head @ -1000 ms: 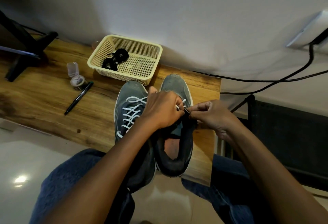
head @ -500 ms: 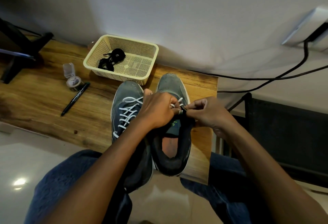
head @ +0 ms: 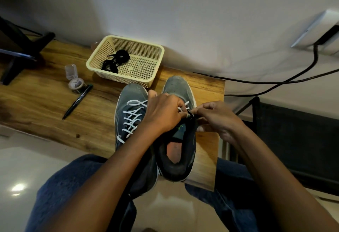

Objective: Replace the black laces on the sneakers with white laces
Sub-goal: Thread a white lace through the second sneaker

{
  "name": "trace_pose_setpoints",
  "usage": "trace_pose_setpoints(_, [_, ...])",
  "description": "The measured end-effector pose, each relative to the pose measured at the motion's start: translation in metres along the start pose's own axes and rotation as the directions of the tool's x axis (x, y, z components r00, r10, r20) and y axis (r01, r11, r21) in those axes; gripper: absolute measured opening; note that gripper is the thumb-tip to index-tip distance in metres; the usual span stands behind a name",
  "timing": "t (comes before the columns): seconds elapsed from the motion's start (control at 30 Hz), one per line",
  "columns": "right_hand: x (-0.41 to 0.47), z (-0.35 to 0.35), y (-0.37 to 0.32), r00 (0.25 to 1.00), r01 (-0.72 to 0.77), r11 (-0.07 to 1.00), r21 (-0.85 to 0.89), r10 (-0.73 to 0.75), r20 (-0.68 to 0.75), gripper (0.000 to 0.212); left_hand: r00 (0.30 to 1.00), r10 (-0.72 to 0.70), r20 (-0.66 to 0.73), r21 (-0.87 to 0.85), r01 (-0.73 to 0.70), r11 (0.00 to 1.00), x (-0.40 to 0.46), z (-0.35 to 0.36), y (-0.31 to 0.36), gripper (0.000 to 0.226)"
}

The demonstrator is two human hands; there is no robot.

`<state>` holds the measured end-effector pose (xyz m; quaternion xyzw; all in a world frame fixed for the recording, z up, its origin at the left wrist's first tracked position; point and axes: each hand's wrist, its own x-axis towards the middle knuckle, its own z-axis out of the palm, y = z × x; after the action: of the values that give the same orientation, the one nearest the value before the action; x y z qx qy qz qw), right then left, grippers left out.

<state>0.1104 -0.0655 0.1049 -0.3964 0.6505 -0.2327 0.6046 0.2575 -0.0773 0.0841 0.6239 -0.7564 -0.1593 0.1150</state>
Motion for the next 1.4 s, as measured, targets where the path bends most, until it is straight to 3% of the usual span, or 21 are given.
trace_pose_setpoints(0.23, [0.001,0.003,0.0,0.997,-0.072,0.992,0.104,0.072,0.003,0.011,1.0,0.015,-0.021,0.011,-0.015,1.0,-0.002,0.0,-0.002,0.016])
trace_pose_setpoints(0.43, [0.003,0.003,-0.006,0.994,-0.101,0.994,0.036,0.099,0.045,0.019,1.0,0.014,0.01,0.013,-0.014,1.0,0.001,-0.005,-0.007,0.019])
trace_pose_setpoints(0.6, [0.004,-0.008,-0.015,0.99,-0.142,0.957,0.255,0.14,0.028,0.016,0.999,-0.011,0.042,0.018,0.011,1.0,0.001,-0.017,-0.018,0.032])
trace_pose_setpoints(0.83, [0.003,-0.003,-0.022,0.995,-0.011,0.944,0.328,0.043,-0.089,0.025,0.965,-0.164,0.203,0.078,0.151,0.985,0.002,-0.031,-0.039,0.091])
trace_pose_setpoints(0.93, [0.007,-0.006,-0.024,0.983,0.101,0.911,0.4,-0.028,-0.183,0.028,0.963,-0.179,0.203,0.104,0.161,0.981,0.001,-0.03,-0.041,0.102])
trace_pose_setpoints(1.03, [0.011,-0.017,-0.023,0.917,0.275,0.86,0.43,-0.1,-0.387,0.03,0.959,-0.187,0.212,0.092,0.171,0.981,0.001,-0.03,-0.043,0.105])
trace_pose_setpoints(1.13, [0.015,-0.031,-0.019,0.802,0.42,0.825,0.378,-0.142,-0.581,0.018,0.951,-0.195,0.239,0.087,0.179,0.98,0.001,-0.029,-0.044,0.106])
trace_pose_setpoints(1.2, [0.014,-0.034,-0.018,0.764,0.449,0.827,0.338,-0.159,-0.625,0.012,0.951,-0.195,0.241,0.09,0.178,0.98,0.001,-0.028,-0.045,0.108])
trace_pose_setpoints(1.27, [0.009,-0.033,-0.017,0.814,0.388,0.892,0.233,-0.213,-0.541,0.011,0.952,-0.193,0.239,0.087,0.177,0.98,0.002,-0.028,-0.045,0.108])
trace_pose_setpoints(1.33, [0.008,-0.031,-0.014,0.894,0.278,0.959,-0.051,-0.278,-0.352,0.018,0.946,-0.191,0.262,0.076,0.177,0.981,0.002,-0.027,-0.046,0.107])
trace_pose_setpoints(1.4, [0.009,-0.025,-0.011,0.929,0.244,0.848,-0.471,-0.344,-0.137,0.023,0.939,-0.187,0.289,0.067,0.176,0.982,0.002,-0.028,-0.046,0.105])
